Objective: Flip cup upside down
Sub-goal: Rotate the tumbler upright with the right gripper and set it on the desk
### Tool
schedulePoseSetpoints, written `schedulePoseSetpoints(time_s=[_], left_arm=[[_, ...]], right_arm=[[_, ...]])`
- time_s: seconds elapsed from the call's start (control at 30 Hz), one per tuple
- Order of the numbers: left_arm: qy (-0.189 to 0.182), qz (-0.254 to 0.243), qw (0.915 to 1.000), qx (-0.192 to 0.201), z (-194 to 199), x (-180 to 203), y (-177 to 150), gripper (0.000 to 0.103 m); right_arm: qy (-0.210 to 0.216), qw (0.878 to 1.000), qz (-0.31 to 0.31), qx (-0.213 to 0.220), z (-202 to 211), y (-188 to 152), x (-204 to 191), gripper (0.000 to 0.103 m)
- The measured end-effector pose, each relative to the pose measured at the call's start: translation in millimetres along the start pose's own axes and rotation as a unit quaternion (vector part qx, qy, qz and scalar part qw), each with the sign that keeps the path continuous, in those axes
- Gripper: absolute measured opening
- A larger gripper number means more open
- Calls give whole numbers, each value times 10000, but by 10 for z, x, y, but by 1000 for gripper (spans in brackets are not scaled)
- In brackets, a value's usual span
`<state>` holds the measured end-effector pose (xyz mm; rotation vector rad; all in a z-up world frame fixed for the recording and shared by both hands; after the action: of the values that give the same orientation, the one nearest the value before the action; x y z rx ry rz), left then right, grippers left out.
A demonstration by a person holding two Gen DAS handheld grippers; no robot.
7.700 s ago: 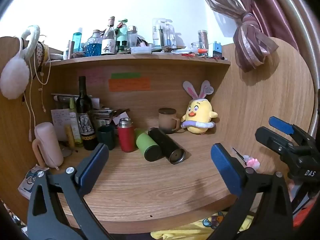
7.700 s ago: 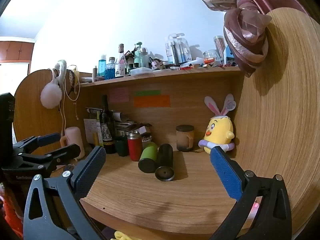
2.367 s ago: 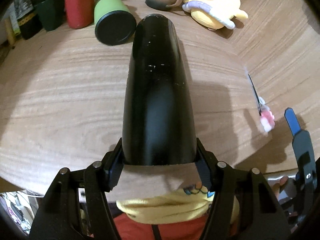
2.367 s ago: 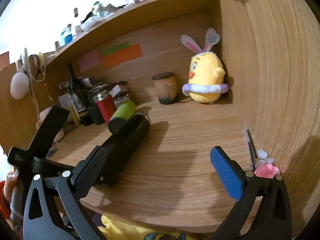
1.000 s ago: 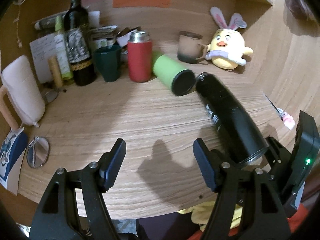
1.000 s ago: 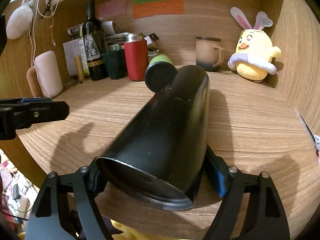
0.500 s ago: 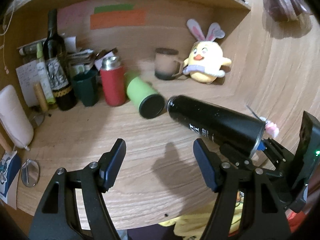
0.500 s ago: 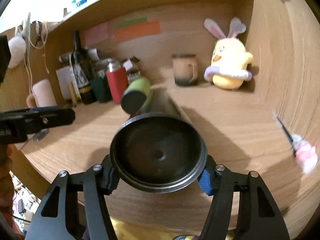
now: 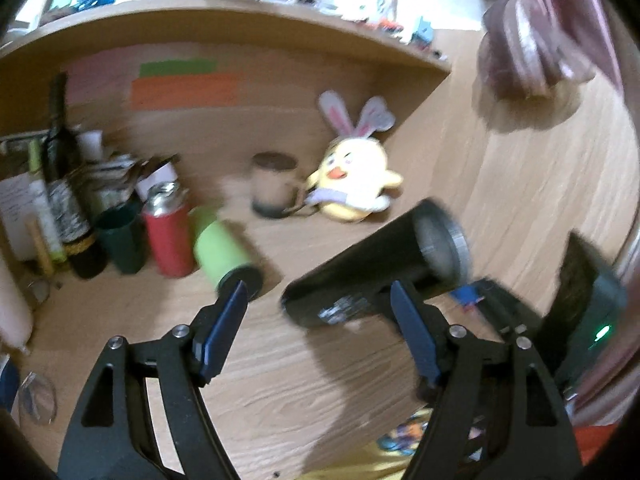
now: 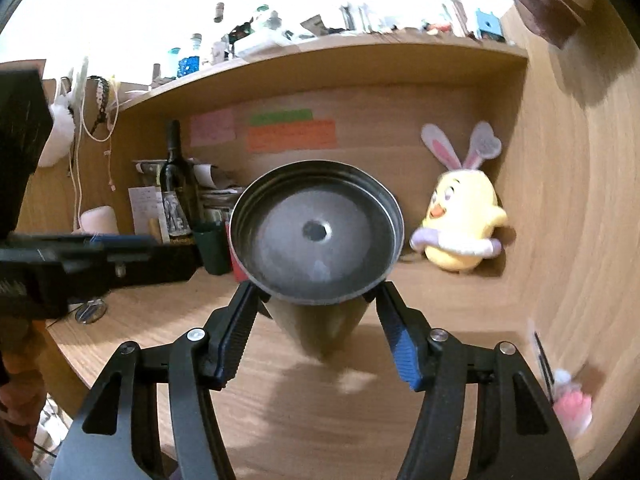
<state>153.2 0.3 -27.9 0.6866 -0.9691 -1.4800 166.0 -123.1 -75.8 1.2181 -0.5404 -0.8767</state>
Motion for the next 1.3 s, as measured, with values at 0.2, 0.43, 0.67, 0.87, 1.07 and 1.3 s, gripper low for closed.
schedulePoseSetpoints(time_s=[0.2, 0.43, 0.67, 0.87, 1.07, 1.3], left_arm=[[-337, 67, 9993, 162, -110, -11, 413, 82], [-252, 50, 9988, -406, -623, -184, 739, 82], [-354, 267, 9969, -651, -852, -359, 883, 82], [-157, 99, 9974, -690, -933, -357, 939, 82], [-89, 106, 9979, -636, -952, -416, 944, 82], [-76, 87, 9979, -635, -972, -422, 961, 85]], right_arm=[[83, 9999, 126, 13, -136, 113, -32, 58], [248, 9996, 75, -76, -347, 272, 18, 58], [405, 9991, -24, -158, -587, 389, 74, 57], [540, 9982, -42, -252, -775, 456, 87, 57], [624, 9978, -33, -239, -845, 452, 56, 57], [669, 9972, 41, -333, -773, 429, 38, 60]])
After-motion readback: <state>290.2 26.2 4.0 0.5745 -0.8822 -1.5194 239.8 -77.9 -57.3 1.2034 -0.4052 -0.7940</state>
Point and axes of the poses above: each gripper's, at about its wrist camera, not at the fingertips, and z roughly against the way its jaws point, x to its right, y to its top, the point moved 2 cm from there along -z, roughly the way its jaws point, and after that the axes turned 7 degrees about y, right-handed, at the moved point
